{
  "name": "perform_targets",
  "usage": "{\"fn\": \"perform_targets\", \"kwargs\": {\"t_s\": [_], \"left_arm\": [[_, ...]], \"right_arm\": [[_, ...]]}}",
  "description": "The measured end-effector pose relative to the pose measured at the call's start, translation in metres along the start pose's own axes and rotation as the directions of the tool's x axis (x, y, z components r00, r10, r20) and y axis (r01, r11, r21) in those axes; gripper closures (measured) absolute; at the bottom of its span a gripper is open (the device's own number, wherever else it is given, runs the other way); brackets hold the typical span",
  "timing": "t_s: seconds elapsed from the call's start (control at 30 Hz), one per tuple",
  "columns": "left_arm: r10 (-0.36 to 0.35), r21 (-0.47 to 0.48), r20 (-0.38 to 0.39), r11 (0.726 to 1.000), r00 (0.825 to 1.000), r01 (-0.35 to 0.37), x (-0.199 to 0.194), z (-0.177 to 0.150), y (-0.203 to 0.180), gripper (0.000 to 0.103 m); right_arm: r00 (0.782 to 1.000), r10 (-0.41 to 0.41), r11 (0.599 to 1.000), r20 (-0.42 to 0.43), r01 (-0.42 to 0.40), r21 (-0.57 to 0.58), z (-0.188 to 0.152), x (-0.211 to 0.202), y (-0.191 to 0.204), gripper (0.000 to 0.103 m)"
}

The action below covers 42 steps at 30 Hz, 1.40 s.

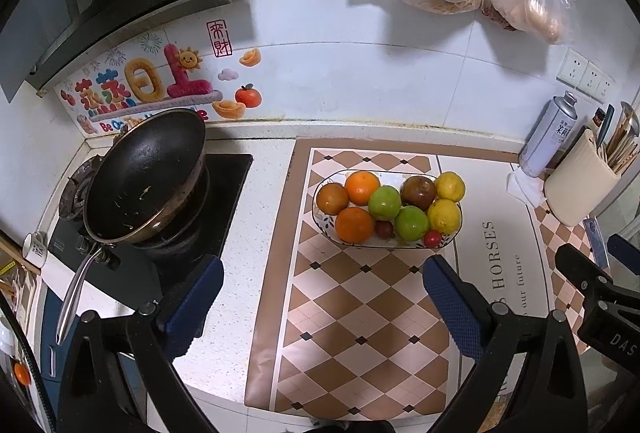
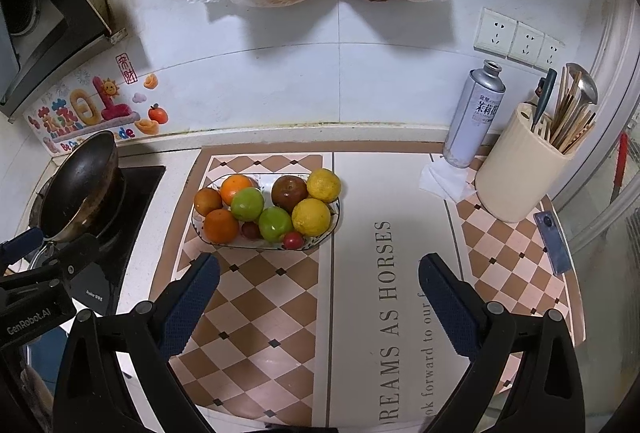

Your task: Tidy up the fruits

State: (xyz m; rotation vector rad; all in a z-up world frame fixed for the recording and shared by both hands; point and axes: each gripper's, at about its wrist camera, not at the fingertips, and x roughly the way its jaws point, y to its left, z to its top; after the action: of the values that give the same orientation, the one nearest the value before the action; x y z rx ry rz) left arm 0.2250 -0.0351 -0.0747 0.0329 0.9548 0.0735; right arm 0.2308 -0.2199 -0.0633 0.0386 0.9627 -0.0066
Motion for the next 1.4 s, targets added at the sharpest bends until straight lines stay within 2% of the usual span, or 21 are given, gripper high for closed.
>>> {"fn": "perform_targets", "kwargs": {"t_s": [0.53,1.4], "left_arm": [[0.015,0.010,0.024,1.000,1.000,-0.015,-0.010,-0.007,-0.002,0.001],[0.022,0.022,0.055,0.999,0.998,-0.023,-0.021,-0.012,-0.003,0.001]], "right_arm": [[1.000,0.000,1.000,0.014,0.000,-0.027,-0.004,-0.011,0.004,0.001],[1.000,-0.006,1.000,0.018,0.006,-0.002,-0.010,-0.018,0.000,0.001]]}}
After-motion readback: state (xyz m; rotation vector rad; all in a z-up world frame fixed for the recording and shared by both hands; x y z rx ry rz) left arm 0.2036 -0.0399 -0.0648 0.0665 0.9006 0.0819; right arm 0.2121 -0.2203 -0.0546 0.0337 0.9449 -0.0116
